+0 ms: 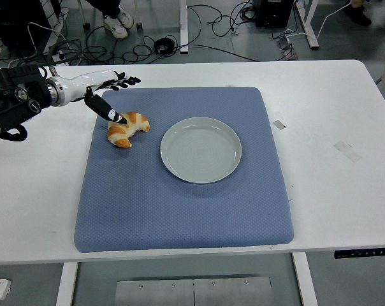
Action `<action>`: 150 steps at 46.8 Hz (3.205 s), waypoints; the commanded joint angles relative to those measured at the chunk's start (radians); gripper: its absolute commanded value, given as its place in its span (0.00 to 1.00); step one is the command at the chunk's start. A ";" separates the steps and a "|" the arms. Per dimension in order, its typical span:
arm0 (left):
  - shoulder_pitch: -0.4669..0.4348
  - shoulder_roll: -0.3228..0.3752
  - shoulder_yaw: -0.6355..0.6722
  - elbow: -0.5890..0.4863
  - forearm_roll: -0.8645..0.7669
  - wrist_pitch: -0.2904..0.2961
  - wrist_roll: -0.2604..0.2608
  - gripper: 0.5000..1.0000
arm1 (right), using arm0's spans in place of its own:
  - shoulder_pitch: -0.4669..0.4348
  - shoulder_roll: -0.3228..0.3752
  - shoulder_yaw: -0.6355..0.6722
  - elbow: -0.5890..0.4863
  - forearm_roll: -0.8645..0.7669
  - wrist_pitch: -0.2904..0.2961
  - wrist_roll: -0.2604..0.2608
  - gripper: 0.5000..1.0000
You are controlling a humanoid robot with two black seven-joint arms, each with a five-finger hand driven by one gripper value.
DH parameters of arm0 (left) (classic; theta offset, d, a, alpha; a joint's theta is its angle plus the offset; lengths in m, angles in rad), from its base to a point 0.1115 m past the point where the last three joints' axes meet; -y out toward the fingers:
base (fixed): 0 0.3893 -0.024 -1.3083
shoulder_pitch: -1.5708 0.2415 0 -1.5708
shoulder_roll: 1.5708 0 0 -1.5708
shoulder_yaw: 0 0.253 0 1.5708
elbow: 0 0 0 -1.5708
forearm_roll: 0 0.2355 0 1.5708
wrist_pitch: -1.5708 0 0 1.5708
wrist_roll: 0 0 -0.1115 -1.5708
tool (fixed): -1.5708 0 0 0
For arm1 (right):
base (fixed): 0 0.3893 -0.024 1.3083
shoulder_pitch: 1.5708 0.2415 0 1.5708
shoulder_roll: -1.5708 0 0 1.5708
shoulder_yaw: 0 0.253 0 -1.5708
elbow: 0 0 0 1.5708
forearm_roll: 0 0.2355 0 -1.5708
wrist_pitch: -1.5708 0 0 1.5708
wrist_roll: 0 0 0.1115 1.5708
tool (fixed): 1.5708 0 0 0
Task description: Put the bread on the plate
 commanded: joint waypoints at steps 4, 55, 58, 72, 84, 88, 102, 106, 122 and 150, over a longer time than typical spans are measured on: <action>0.017 -0.002 0.000 0.000 0.000 0.002 0.002 0.88 | 0.001 0.000 0.000 0.000 0.000 0.000 0.001 1.00; 0.070 -0.023 -0.023 0.002 -0.025 0.012 0.000 0.56 | -0.001 0.000 -0.001 -0.003 0.000 0.000 0.001 1.00; 0.076 -0.023 -0.023 0.002 -0.034 0.012 -0.001 0.56 | -0.001 0.000 -0.001 -0.003 0.000 0.000 -0.001 1.00; 0.085 -0.023 -0.021 0.003 -0.034 0.012 -0.017 0.39 | 0.001 0.000 -0.001 -0.001 0.000 0.000 -0.001 1.00; 0.085 -0.025 -0.021 0.003 -0.034 0.008 -0.024 0.19 | 0.001 0.000 -0.001 -0.001 0.000 0.000 -0.001 1.00; 0.083 -0.025 -0.021 0.002 -0.034 0.008 -0.024 0.16 | 0.001 0.000 0.000 -0.001 0.000 0.000 0.001 1.00; 0.073 -0.020 -0.046 0.002 -0.037 0.005 -0.029 0.15 | 0.001 0.000 0.000 -0.001 0.000 0.000 -0.001 1.00; 0.068 -0.018 -0.081 0.002 -0.039 0.002 -0.031 0.15 | 0.001 0.000 0.000 -0.001 0.000 0.000 -0.001 1.00; 0.002 -0.089 -0.140 0.000 -0.051 -0.003 -0.031 0.15 | 0.001 0.000 0.000 -0.001 0.000 0.000 0.001 1.00; 0.014 -0.256 -0.129 0.000 -0.048 0.006 -0.029 0.17 | 0.001 0.000 0.000 -0.001 0.000 0.000 -0.001 1.00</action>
